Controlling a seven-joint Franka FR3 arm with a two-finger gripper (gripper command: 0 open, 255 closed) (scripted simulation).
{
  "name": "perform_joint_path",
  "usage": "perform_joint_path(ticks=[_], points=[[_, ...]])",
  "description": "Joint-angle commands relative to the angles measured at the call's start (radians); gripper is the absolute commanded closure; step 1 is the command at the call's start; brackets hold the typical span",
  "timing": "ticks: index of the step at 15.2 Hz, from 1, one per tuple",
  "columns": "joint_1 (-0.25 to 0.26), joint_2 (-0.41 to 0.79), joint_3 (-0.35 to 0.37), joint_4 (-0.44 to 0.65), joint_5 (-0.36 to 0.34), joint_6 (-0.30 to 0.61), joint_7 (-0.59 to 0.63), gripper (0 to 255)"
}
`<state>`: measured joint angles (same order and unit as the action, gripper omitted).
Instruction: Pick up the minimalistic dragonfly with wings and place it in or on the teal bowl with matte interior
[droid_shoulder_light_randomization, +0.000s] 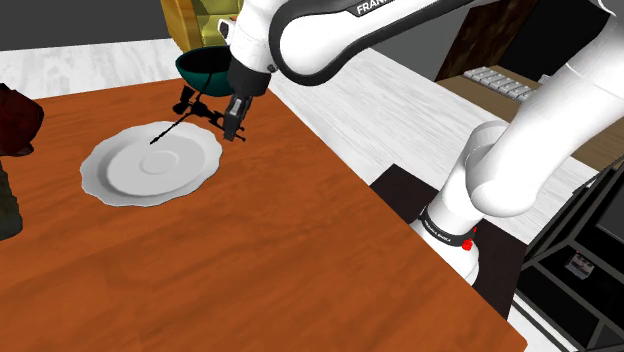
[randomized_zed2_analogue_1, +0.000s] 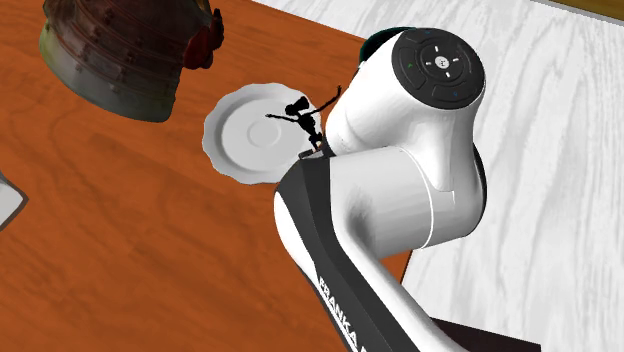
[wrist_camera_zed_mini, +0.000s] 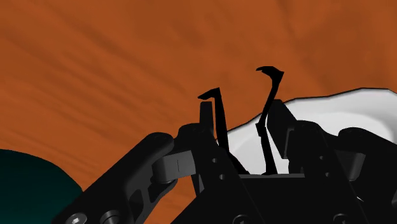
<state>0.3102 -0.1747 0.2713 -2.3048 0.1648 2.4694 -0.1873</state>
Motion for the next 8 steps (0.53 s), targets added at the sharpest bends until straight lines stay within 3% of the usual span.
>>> perform_joint_path(ticks=[1,8], points=[[-0.001,-0.014,-0.004,0.015,0.001,-0.03,-0.002,255],[-0.003,-0.047,-0.01,0.08,-0.001,-0.127,0.003,255]])
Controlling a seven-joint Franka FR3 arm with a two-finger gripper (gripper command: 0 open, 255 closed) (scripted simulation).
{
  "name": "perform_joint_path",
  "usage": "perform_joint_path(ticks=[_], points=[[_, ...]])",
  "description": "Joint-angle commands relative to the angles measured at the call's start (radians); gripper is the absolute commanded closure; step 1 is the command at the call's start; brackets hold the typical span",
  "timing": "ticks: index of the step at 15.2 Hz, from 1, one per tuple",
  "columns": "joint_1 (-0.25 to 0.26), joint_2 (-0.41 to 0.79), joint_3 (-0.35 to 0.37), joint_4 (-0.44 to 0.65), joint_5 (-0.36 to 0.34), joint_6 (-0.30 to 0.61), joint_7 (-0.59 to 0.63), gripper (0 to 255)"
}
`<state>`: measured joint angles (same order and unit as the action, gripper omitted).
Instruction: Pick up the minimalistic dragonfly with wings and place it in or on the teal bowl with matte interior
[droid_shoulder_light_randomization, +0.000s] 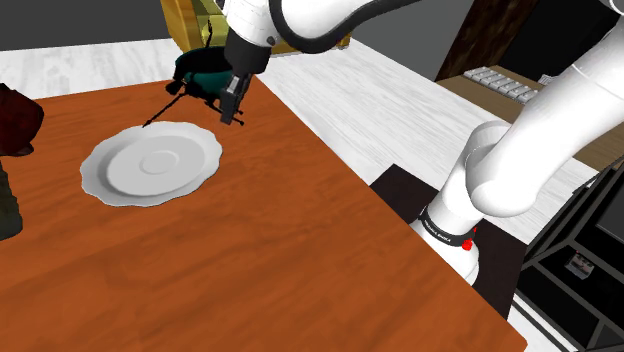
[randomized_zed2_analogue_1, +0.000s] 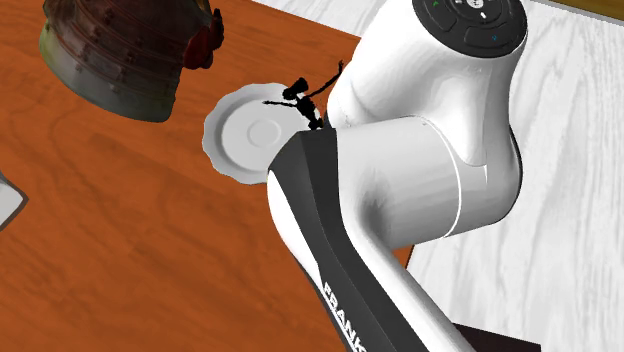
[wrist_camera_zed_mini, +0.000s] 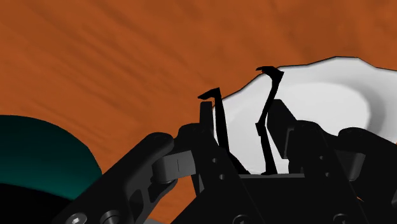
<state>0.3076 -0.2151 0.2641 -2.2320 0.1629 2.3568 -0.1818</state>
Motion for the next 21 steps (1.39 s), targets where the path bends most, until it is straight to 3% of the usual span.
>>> perform_joint_path(ticks=[1,18,21], points=[[-0.001,-0.01,-0.003,0.017,0.001,-0.028,-0.001,255],[-0.009,-0.039,-0.015,0.218,-0.013,-0.257,0.017,255],[-0.024,-0.006,-0.042,0.251,-0.013,-0.262,-0.024,255]])
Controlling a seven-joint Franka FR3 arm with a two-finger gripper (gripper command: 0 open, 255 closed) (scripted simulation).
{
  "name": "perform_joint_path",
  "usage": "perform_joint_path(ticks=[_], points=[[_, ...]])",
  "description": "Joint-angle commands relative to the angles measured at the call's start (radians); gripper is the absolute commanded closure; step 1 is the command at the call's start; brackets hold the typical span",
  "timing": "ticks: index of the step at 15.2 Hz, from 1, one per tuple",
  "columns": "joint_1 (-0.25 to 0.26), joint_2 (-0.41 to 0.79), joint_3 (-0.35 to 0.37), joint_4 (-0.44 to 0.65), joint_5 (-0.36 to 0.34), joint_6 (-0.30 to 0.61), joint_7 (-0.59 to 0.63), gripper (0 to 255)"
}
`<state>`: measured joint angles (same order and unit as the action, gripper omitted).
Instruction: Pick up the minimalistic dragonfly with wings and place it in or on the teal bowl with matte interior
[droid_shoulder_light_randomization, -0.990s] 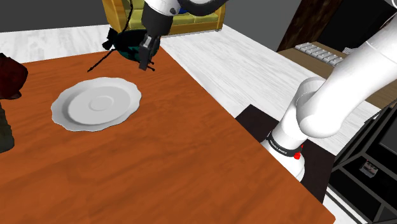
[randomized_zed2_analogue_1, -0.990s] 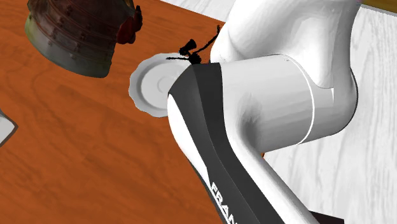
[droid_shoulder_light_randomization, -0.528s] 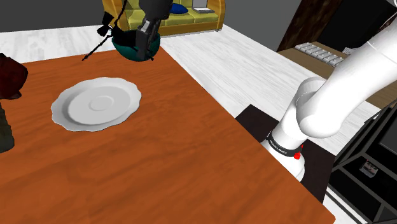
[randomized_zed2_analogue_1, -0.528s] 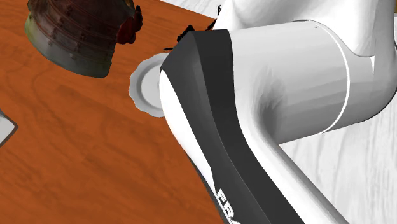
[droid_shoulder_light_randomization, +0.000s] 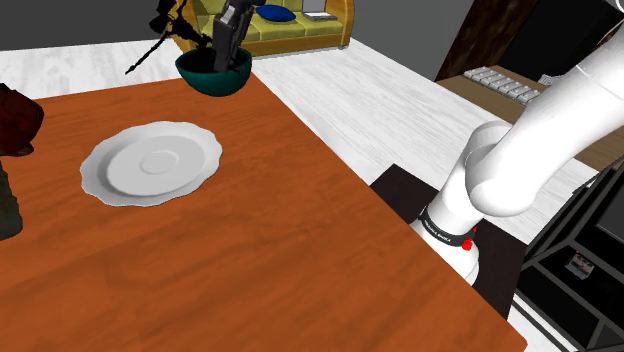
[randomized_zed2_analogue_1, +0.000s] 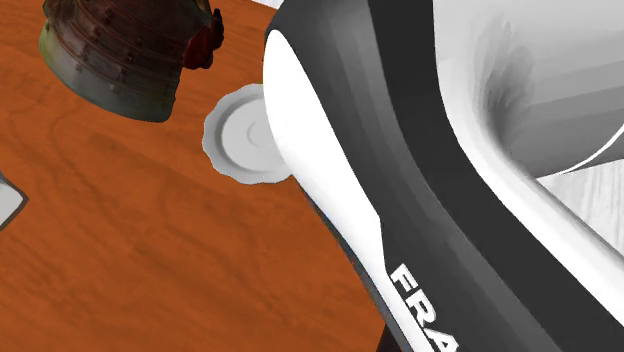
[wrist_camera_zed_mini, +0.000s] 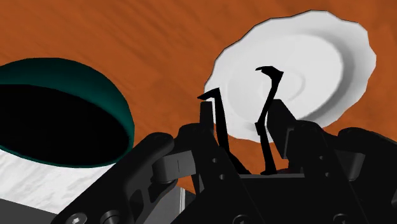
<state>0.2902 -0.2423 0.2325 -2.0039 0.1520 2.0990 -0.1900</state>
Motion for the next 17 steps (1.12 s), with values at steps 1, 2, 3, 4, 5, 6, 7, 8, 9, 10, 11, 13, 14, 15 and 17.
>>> perform_joint_path(ticks=[1,2,3,4,5,6,7,8,9,10,11,13,14,15,17], points=[[-0.015,0.039,-0.023,0.037,-0.002,-0.003,-0.037,255],[-0.023,0.057,-0.035,0.052,-0.001,-0.003,-0.058,255],[-0.031,0.076,-0.047,0.069,0.0,-0.004,-0.078,255],[-0.039,0.096,-0.058,0.087,0.001,-0.004,-0.098,255],[-0.047,0.117,-0.069,0.106,0.002,-0.006,-0.118,255],[-0.055,0.138,-0.08,0.127,0.004,-0.008,-0.137,255],[-0.063,0.16,-0.09,0.148,0.006,-0.01,-0.156,255],[-0.071,0.183,-0.1,0.172,0.008,-0.014,-0.175,255],[-0.079,0.206,-0.11,0.196,0.01,-0.017,-0.194,255],[-0.087,0.23,-0.119,0.222,0.013,-0.022,-0.212,255],[-0.096,0.255,-0.128,0.249,0.015,-0.027,-0.23,255],[-0.113,0.307,-0.144,0.309,0.021,-0.04,-0.265,255],[-0.122,0.335,-0.152,0.341,0.024,-0.047,-0.281,255],[-0.131,0.363,-0.159,0.374,0.027,-0.056,-0.298,255],[-0.149,0.422,-0.171,0.448,0.033,-0.076,-0.328,255]])
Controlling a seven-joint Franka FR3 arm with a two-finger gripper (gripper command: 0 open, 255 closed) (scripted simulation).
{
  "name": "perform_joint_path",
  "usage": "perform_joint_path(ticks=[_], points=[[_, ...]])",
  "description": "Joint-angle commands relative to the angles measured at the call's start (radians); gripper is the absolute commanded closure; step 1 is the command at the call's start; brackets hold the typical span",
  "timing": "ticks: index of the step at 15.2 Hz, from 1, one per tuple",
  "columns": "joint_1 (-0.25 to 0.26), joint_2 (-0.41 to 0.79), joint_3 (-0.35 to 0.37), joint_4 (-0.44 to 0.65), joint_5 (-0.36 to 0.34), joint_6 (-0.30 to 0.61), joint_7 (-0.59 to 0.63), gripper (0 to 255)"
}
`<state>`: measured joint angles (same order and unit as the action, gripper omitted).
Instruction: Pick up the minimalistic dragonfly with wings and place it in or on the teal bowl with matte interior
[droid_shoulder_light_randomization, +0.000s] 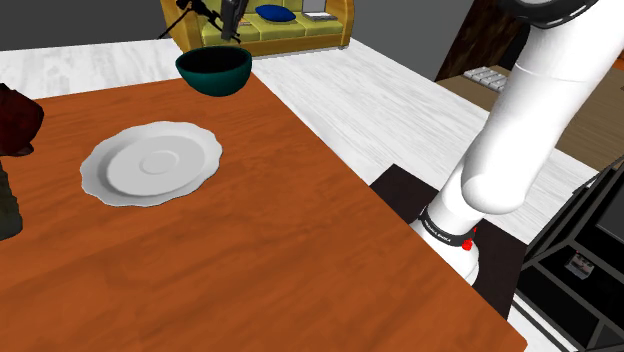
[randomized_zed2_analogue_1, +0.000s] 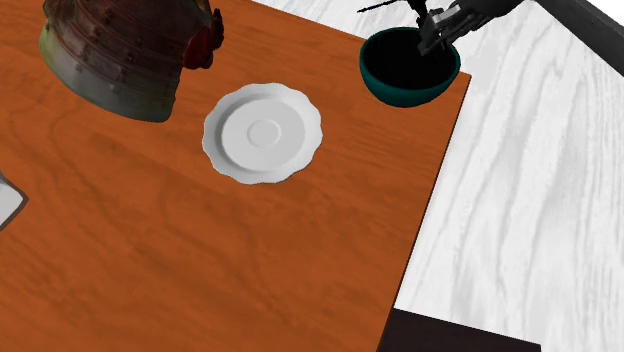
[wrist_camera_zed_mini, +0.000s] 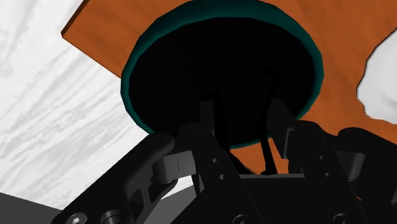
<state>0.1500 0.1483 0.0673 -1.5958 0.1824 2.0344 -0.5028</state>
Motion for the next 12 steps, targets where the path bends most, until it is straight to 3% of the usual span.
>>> perform_joint_path(ticks=[1,9,12], points=[[-0.015,0.051,-0.01,0.065,0.005,-0.018,-0.025,255],[-0.014,0.052,-0.007,-0.046,0.015,0.092,-0.046,255],[-0.014,0.052,-0.007,-0.046,0.015,0.092,-0.046,255]])
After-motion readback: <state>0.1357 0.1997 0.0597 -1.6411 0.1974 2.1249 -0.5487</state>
